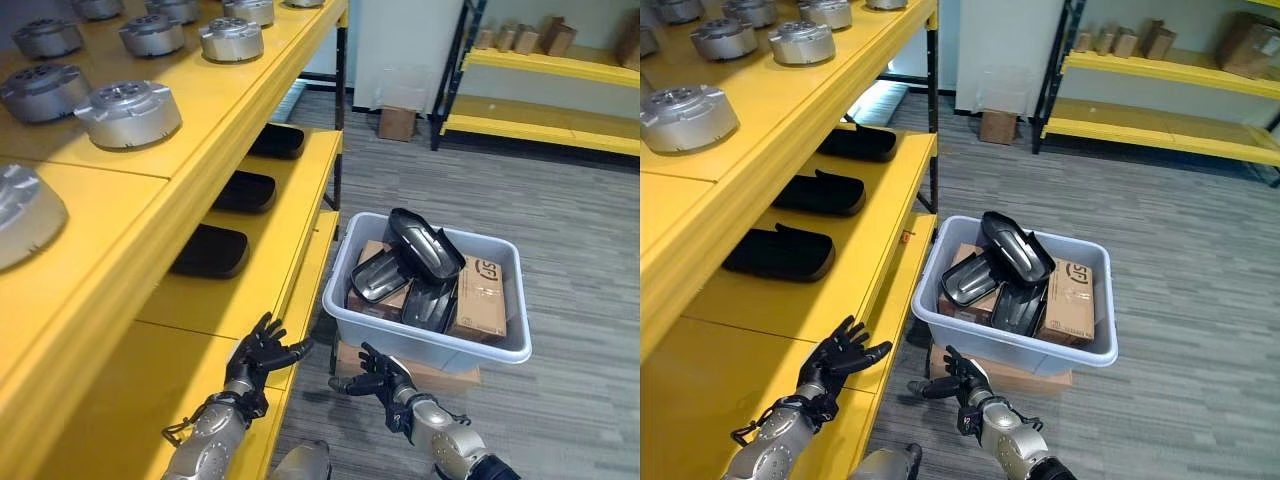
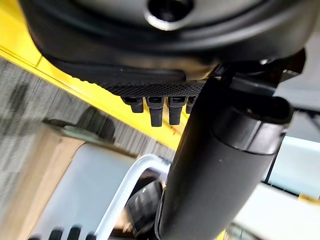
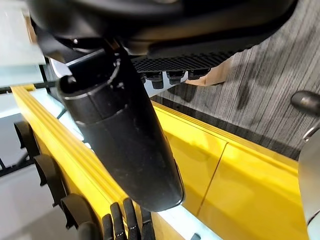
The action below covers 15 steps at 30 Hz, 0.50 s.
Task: Move parts from the plastic box to the shelf.
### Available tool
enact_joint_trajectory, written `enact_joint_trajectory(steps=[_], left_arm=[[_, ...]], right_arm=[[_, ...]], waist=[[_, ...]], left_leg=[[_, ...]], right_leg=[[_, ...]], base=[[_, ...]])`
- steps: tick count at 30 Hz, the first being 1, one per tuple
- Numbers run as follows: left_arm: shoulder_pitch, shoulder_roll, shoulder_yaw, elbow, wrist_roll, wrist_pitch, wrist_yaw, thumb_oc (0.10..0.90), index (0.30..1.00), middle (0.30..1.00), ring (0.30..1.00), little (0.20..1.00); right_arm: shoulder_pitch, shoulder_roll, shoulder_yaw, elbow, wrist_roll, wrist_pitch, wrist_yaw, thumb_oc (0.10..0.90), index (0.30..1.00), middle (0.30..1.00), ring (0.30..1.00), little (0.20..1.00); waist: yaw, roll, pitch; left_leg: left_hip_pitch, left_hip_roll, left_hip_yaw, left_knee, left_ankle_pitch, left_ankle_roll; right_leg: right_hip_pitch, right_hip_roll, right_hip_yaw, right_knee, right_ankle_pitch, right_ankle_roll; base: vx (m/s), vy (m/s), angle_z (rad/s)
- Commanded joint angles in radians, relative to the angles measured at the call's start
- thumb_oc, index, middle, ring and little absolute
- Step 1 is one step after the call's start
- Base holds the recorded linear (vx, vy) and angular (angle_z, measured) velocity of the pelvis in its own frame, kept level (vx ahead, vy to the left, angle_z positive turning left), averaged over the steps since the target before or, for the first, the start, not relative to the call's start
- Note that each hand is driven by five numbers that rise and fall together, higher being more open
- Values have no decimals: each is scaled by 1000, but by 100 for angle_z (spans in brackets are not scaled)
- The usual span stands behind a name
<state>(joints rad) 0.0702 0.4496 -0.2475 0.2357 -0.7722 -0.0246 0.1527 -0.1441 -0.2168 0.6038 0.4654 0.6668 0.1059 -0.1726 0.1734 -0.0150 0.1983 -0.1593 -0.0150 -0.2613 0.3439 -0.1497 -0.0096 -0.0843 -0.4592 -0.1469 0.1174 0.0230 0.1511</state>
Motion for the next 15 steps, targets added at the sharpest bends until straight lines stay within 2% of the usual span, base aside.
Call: enact_joint_trajectory(steps=[1,2,5,7,8,9,10,13,15], left_arm=[[-34,46,10,-65,7,-64,8,900,1000,1000,1000,1000],[-35,43,12,-63,5,-66,9,900,1000,1000,1000,1000],[-34,38,13,-63,-8,-65,17,900,1000,1000,1000,1000],[-27,38,14,-67,-11,-66,18,900,1000,1000,1000,1000],[-27,38,14,-67,-12,-66,18,900,1000,1000,1000,1000],[-15,42,22,-81,-29,-69,28,900,1000,1000,1000,1000],[-15,42,22,-81,-29,-69,28,900,1000,1000,1000,1000],[-4,42,30,-89,-43,-76,31,900,1000,1000,1000,1000],[-1,39,30,-90,-49,-78,30,900,1000,1000,1000,1000]], right_arm=[[-74,19,-6,-88,-37,-68,14,900,1000,1000,1000,1000],[-80,21,-3,-81,-38,-65,14,900,1000,1000,1000,1000],[-98,17,0,-86,-37,-68,16,900,1000,1000,1000,1000],[-102,16,0,-84,-27,-70,15,900,1000,1000,1000,1000],[-102,16,0,-84,-27,-70,15,900,1000,1000,1000,1000],[-117,18,11,-84,-20,-73,16,900,1000,1000,1000,1000],[-117,18,12,-84,-20,-73,16,900,1000,1000,1000,1000],[-131,15,29,-74,-16,-76,19,900,1000,1000,1000,1000],[-134,14,34,-71,-11,-81,17,900,1000,1000,1000,1000]], waist=[[3,-39,-54],[6,-50,-62],[6,-52,-73],[11,-48,-75],[11,-47,-75],[13,-44,-80],[13,-42,-80],[20,-43,-84],[23,-43,-84]], left_leg=[[68,-79,51,-105,-70,53],[65,-79,52,-101,-76,50],[81,-45,35,-124,-76,31],[99,-5,22,-140,-76,17],[101,-3,21,-142,-76,16],[127,76,-1,-183,-56,-12],[129,79,-2,-186,-55,-13],[138,154,-11,-211,-30,-39],[138,170,-14,-215,-20,-46]], right_leg=[[8,-13,-19,-70,270,68],[9,-15,-19,-69,295,84],[2,16,-37,-43,233,83],[6,42,-76,-19,151,70],[7,44,-77,-19,150,69],[7,102,-105,-3,35,36],[8,104,-106,-2,34,34],[5,163,-123,6,-35,5],[4,178,-126,7,-46,-1]], base=[[152,-230,46],[191,-239,17],[174,-225,-4],[166,-207,-13],[244,-344,-25],[187,-282,-19],[264,-400,-16],[157,-271,-19],[118,-222,-3]])
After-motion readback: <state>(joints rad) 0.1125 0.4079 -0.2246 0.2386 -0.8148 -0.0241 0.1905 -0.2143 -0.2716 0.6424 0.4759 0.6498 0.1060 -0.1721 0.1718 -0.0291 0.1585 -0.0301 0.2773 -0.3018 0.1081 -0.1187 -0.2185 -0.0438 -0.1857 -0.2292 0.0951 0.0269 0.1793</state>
